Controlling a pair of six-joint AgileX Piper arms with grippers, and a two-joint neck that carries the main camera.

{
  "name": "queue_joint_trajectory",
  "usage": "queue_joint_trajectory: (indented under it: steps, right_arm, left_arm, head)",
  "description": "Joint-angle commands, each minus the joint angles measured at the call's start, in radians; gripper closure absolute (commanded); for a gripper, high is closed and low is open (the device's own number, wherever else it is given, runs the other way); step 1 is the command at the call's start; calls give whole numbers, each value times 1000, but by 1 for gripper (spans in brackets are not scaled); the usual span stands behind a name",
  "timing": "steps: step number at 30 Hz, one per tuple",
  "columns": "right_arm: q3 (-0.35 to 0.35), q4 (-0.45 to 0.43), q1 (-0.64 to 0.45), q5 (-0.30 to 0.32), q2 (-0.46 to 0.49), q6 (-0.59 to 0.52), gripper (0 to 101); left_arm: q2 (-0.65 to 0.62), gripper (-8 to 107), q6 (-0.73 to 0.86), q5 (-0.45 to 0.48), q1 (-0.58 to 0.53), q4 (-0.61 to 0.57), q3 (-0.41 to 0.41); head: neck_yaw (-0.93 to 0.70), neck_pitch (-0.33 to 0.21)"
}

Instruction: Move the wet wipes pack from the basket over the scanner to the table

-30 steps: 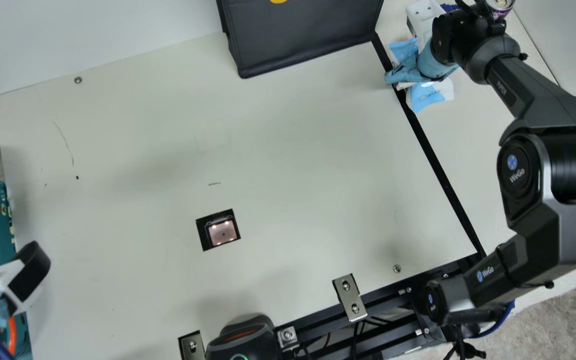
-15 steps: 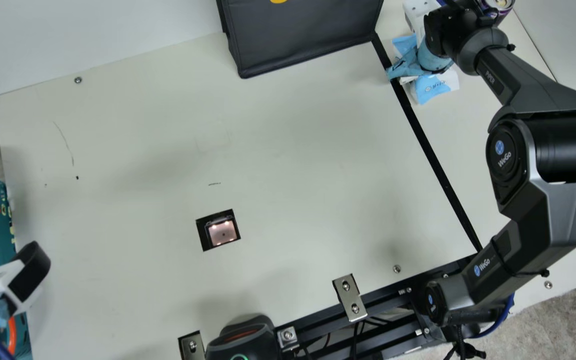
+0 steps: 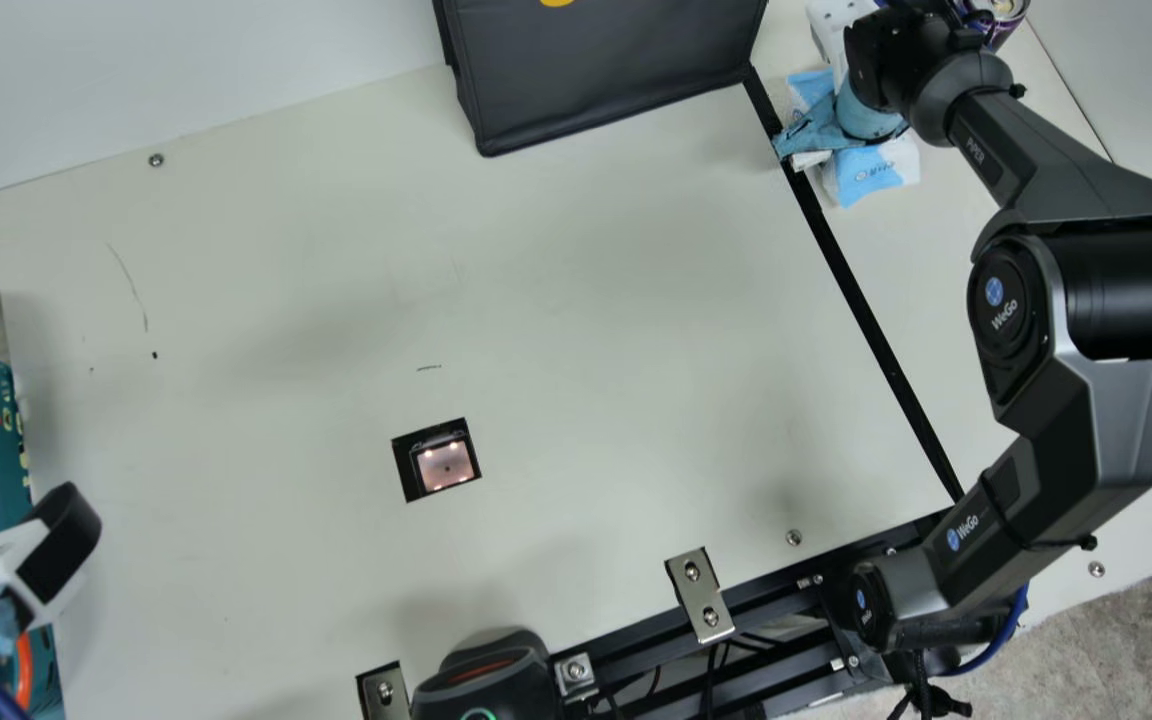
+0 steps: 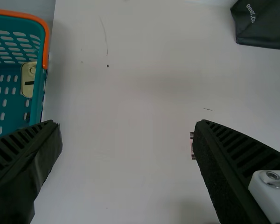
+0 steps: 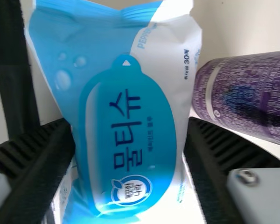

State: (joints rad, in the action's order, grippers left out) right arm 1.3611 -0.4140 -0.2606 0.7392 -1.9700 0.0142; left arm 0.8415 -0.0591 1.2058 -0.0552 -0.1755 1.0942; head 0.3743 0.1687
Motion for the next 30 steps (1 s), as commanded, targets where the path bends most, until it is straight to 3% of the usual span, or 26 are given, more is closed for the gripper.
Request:
queue_joint_trajectory:
  steps: [1,20,30]
  right_arm:
    - [-3,20,4,11,4,2,6]
    - [-9,21,28,90,71,76,6]
    - [-13,-56,72,143,152,128,6]
  left_arm:
    - [0,9,0,0,0,0,0]
    - [0,9,0,0,0,0,0]
    - [0,9,0,0,0,0,0]
  head:
    - [2,-30]
    - [2,-30]
    - [2,-30]
